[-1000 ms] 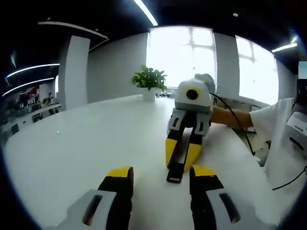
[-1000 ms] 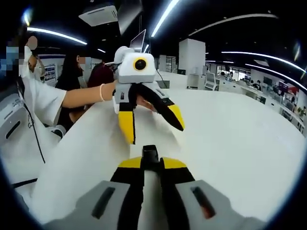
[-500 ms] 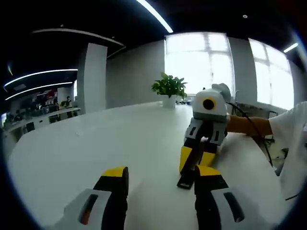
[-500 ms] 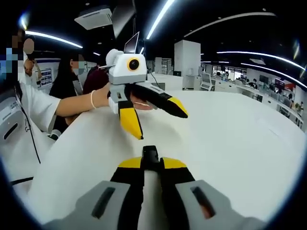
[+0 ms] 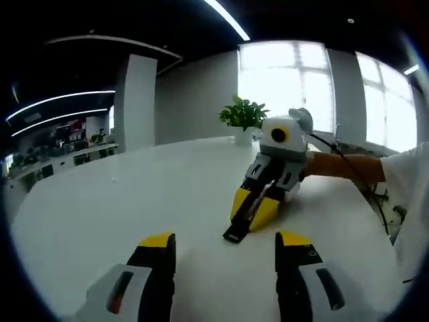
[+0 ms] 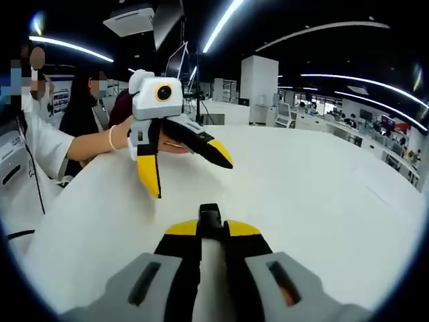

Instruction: Snap the two parts of the plastic buckle together until the buckle closes and remains connected.

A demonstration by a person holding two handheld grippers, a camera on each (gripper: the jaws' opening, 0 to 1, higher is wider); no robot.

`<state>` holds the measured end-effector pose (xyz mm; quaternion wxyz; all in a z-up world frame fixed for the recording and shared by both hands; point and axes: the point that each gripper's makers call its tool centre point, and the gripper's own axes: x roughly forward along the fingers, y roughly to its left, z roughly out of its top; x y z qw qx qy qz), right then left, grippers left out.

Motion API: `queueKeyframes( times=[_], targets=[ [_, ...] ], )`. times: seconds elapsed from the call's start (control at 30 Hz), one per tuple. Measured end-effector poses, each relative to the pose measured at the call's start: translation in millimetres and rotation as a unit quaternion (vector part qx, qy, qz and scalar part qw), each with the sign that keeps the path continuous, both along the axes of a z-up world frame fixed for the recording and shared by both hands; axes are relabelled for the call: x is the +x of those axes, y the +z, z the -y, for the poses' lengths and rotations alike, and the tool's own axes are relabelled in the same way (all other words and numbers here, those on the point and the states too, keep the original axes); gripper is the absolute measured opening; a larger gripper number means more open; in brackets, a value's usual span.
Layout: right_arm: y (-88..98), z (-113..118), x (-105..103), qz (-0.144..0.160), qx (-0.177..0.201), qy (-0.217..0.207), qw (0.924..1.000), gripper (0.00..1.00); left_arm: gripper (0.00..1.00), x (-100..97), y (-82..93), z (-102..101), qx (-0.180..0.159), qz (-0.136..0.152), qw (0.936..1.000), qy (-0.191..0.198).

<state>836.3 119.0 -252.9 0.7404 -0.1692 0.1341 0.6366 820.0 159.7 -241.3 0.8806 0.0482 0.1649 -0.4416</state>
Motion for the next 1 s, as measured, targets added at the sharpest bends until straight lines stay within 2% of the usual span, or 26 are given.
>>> queueKeyframes(
  times=[0.2,0.33,0.67,1.0],
  targets=[
    [-0.4,-3,16,-0.004,-0.006,0.002,1.0000,0.12,0.61,-6.9,1.8,4,-0.002,0.003,1.0000,-0.008],
    [-0.9,-5,24,-0.007,-0.006,0.002,1.0000,0.12,0.61,-8.4,-1.0,4,0.010,0.005,0.9999,-0.010],
    [-2.5,-15,40,-0.011,-0.003,0.013,0.9999,0.12,0.62,-13.4,1.0,7,0.002,0.005,0.9999,-0.016],
    [-3.5,-20,57,-0.007,-0.020,0.015,0.9997,0.13,0.62,-16.2,-3.5,5,0.003,0.000,0.9999,-0.016]
  ],
)
